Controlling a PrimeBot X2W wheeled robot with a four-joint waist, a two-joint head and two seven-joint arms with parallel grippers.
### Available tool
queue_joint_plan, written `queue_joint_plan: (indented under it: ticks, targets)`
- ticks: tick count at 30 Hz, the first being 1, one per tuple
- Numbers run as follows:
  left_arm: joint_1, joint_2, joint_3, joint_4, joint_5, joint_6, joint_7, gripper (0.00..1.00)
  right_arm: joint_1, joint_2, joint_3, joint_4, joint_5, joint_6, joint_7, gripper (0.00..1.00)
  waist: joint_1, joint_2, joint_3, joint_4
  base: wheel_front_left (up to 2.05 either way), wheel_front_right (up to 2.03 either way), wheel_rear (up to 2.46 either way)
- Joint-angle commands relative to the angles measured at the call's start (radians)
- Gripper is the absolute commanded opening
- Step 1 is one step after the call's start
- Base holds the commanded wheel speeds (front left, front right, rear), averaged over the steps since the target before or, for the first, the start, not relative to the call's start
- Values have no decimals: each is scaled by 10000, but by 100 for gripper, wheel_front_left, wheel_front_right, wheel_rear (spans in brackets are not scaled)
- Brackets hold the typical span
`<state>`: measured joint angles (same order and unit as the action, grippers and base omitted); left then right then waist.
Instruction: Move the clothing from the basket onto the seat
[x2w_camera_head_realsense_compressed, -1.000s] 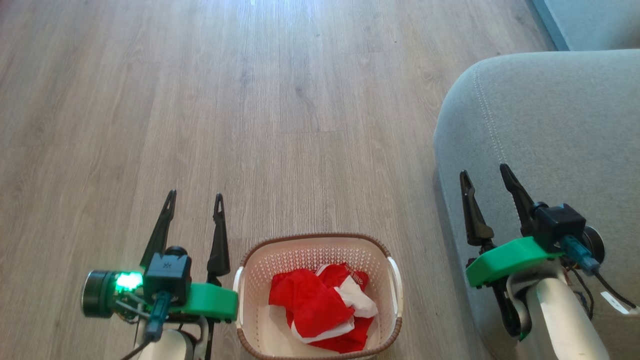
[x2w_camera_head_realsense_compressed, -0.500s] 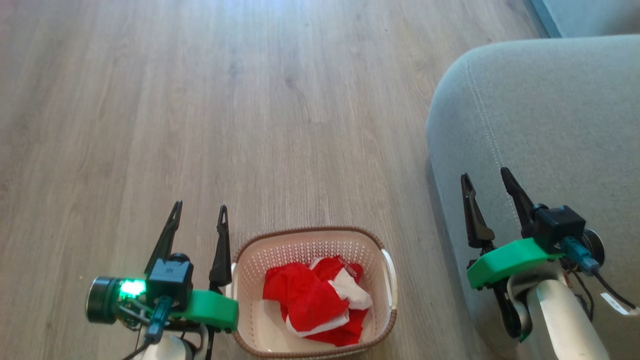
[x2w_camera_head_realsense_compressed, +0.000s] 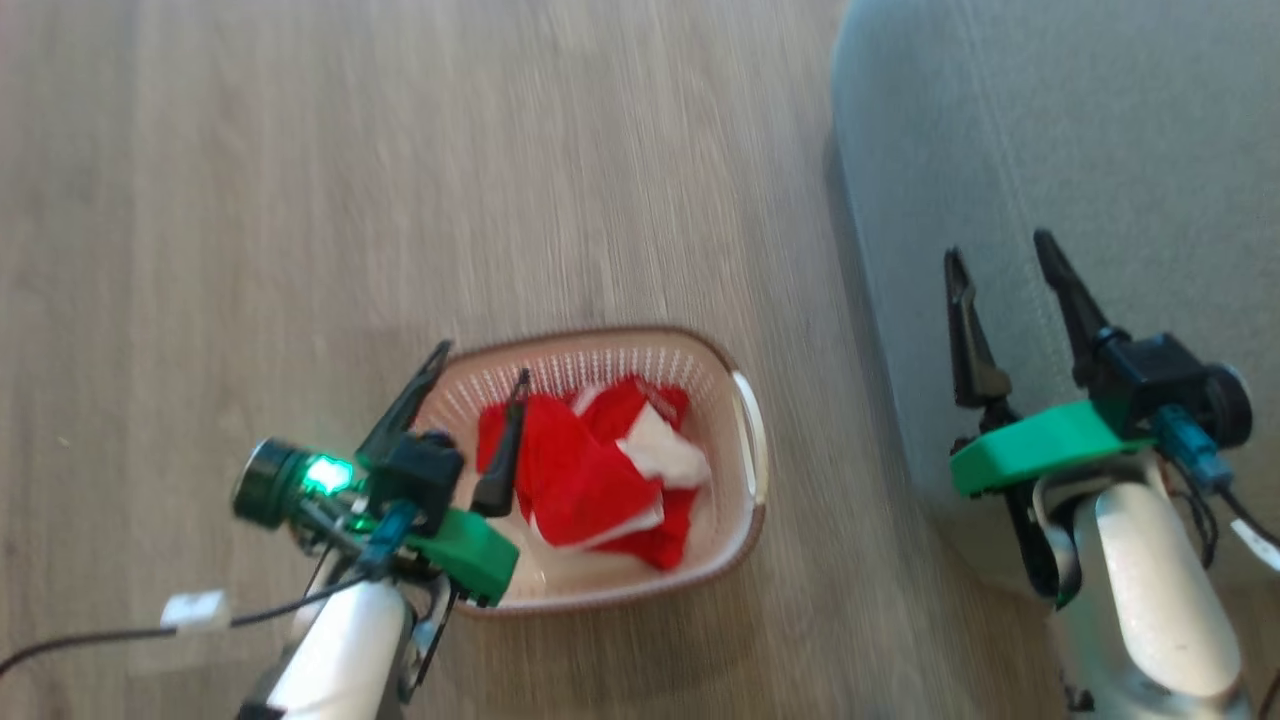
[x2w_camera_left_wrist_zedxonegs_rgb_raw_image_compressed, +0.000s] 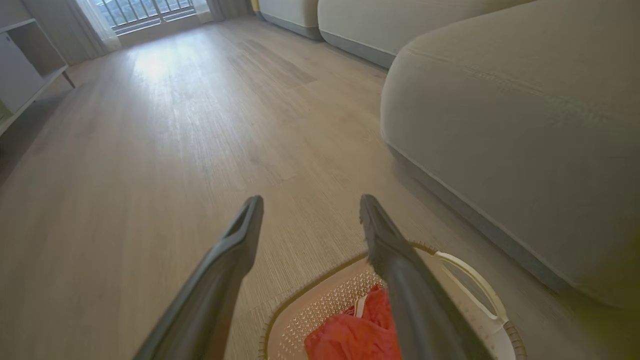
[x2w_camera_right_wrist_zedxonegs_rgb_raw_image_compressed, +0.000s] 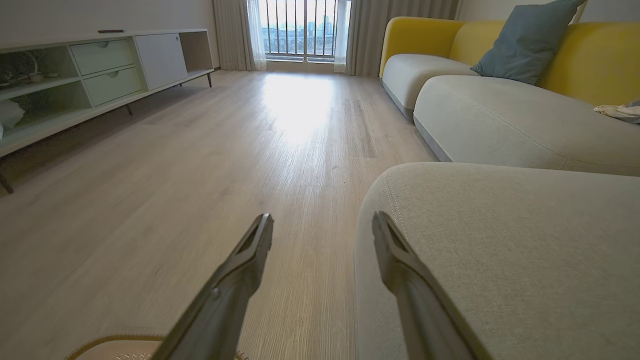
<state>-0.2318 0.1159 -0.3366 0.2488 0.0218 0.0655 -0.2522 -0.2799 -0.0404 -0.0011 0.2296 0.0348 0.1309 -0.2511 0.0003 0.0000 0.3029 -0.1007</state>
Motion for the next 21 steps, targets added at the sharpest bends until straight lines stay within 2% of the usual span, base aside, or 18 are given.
queue_joint_plan:
  ticks: [1,9,21]
  targets:
    - [-321,189,147,-131,125,-56,-95,100,-265,-99,154,-391,-85,-2,-107,100,-3,0,1215,-447,0,0,0]
    - [-1918,764,-1210,1827,659,-664,-95,100,-797,-99,-19,-1109,-137,-2,-107,100,-3,0,3181,-1095,0,0,0]
    - [-4044,1069,-2544,5509,874,-995,-95,100,-1073,-99,-89,-2147,231,-2,-107,100,-3,0,5221,-1897,0,0,0]
